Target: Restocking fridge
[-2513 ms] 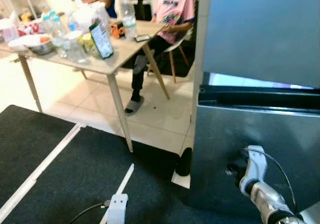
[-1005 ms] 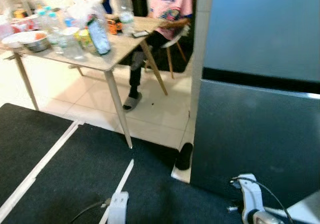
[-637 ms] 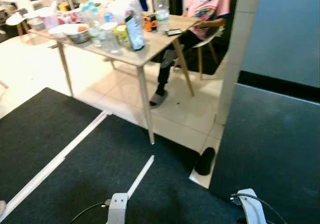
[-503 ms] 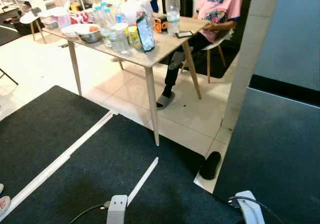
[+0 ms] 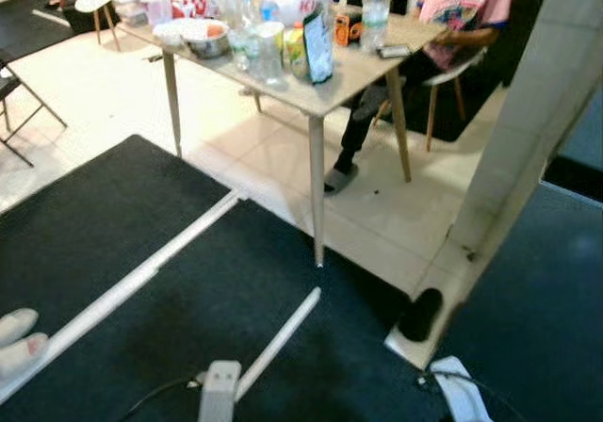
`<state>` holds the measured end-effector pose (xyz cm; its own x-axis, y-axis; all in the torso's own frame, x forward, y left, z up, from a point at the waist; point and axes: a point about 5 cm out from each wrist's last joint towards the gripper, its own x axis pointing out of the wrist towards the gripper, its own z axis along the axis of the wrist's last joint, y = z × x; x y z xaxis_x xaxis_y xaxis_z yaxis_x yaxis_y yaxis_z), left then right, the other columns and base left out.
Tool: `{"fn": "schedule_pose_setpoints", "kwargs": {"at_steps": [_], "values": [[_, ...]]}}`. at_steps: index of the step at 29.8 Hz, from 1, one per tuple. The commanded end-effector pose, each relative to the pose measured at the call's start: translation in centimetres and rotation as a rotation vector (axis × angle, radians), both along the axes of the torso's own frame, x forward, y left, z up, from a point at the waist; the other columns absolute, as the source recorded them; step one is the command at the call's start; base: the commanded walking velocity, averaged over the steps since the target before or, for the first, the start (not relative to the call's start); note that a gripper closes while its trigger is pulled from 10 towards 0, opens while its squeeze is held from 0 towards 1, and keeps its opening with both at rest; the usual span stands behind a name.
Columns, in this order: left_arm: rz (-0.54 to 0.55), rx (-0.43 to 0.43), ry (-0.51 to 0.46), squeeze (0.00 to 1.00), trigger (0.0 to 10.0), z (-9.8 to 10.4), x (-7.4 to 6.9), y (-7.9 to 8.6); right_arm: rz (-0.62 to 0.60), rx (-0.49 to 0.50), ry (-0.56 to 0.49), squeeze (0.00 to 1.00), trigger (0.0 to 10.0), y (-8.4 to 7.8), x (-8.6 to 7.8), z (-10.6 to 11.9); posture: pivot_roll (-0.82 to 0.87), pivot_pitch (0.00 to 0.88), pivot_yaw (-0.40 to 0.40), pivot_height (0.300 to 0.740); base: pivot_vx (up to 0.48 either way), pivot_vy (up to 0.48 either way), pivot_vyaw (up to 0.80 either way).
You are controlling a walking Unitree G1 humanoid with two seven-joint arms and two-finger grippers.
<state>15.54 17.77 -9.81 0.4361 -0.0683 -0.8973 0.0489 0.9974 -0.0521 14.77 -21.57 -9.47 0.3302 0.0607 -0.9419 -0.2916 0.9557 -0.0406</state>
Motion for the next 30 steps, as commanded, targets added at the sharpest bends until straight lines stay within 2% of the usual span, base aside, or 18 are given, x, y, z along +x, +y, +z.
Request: {"fn": "schedule_pose_setpoints", "kwargs": {"at_steps": [1, 24, 30], "values": [[-0.004, 0.032, 0.013, 0.00, 10.0, -0.10, -0.44, 0.75, 0.017, -0.003, 0.004, 0.00, 10.0, 0.20, -0.03, -0.05, -0.02, 0.000, 0.064, 0.740, 0.000, 0.000, 0.77], [0.021, 0.009, 0.020, 0.00, 10.0, -0.18, -0.60, 0.57, 0.020, -0.019, 0.015, 0.00, 10.0, 0.23, -0.52, -0.26, -0.03, 0.000, 0.060, 0.740, 0.000, 0.000, 0.76], [0.021, -0.002, 0.030, 0.00, 10.0, -0.23, -0.73, 0.55, -0.008, -0.030, 0.004, 0.00, 10.0, -0.21, -0.68, -0.24, -0.03, 0.000, 0.061, 0.740, 0.000, 0.000, 0.00]]}}
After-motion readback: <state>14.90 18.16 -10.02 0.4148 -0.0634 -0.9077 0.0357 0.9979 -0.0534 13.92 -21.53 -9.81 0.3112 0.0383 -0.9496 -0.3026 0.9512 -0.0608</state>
